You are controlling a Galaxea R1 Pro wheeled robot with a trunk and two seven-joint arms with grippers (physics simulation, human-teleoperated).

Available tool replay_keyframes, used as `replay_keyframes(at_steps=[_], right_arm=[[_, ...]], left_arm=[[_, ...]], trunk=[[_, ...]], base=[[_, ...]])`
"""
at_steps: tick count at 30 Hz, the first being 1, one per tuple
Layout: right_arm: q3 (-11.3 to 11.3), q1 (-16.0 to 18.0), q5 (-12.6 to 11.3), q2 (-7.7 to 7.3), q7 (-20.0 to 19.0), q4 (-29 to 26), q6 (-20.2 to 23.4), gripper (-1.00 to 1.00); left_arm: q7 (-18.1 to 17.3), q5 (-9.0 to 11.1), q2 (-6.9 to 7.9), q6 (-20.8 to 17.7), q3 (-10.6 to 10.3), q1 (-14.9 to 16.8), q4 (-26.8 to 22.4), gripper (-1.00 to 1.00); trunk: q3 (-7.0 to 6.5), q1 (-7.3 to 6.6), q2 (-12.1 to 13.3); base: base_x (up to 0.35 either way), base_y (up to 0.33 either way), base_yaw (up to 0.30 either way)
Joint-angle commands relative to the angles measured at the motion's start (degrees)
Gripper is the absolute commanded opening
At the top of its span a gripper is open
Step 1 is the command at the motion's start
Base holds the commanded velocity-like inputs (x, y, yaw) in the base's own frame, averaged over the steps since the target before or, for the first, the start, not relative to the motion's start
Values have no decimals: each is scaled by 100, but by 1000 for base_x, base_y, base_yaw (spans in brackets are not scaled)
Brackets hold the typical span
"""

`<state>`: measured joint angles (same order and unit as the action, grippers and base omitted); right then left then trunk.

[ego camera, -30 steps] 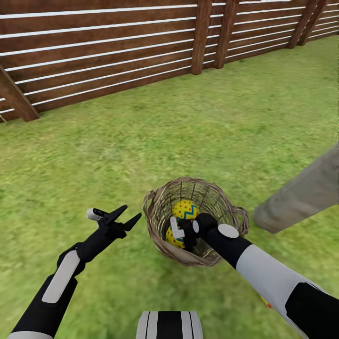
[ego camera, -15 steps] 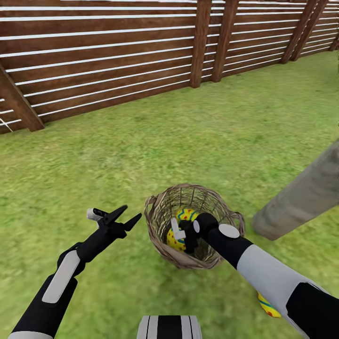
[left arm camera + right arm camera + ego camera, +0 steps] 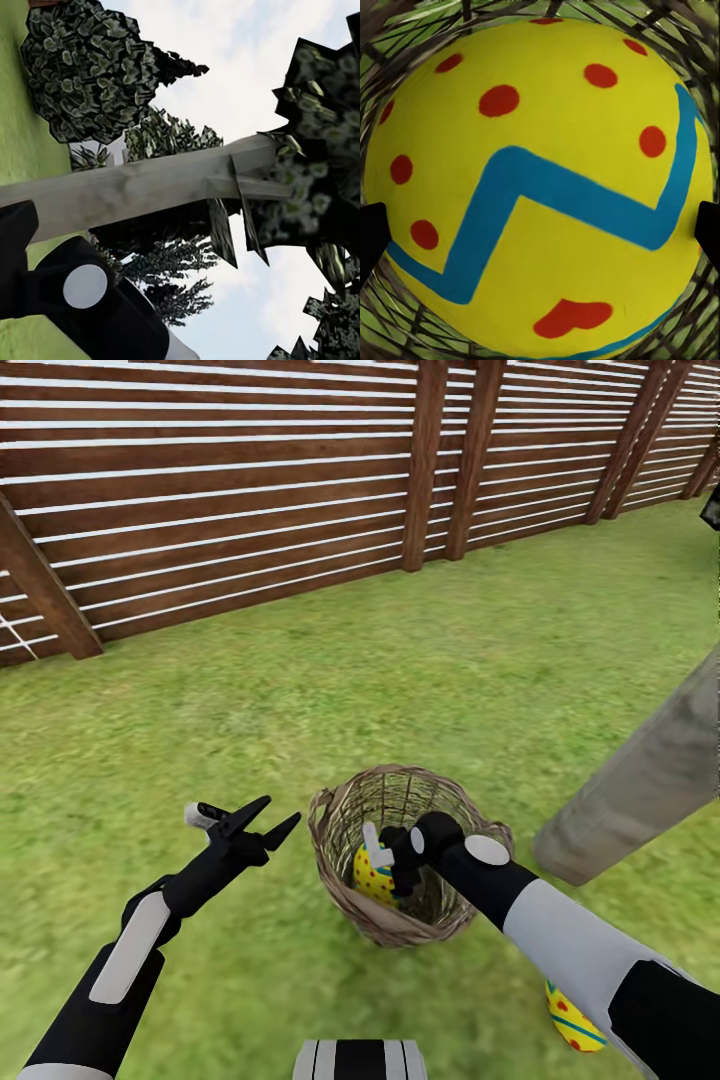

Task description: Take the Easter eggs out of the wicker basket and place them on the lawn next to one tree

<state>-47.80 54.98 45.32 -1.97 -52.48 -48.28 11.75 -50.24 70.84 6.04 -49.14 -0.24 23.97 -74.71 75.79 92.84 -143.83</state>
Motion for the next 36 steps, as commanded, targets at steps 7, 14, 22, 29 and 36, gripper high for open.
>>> replay_keyframes(at_steps=[7,14,22,29,36], right_arm=[[-27,4,4,-3,-43,-35,55,-100],[-23,4,4,-15,-316,-251,64,-100],[33,4,-5,-171,-375,-575,91,-100],[34,4,-14,-545,-615,-1159,202,-100],[314,4,240,-602,-1001,-1295,210,-100]], left_arm=[[4,12,2,-25,-2,3,1,100],[5,2,2,-25,-2,3,1,100],[5,-9,2,-25,-2,3,1,100],[13,-8,10,-26,-2,3,332,100],[14,-9,8,-29,-2,3,369,100]], trunk=[[-151,-19,8],[-307,-37,17],[-484,-57,28],[-639,-75,37],[-794,-93,47]], base=[[0,0,0],[0,0,0],[0,0,0],[0,0,0],[0,0,0]])
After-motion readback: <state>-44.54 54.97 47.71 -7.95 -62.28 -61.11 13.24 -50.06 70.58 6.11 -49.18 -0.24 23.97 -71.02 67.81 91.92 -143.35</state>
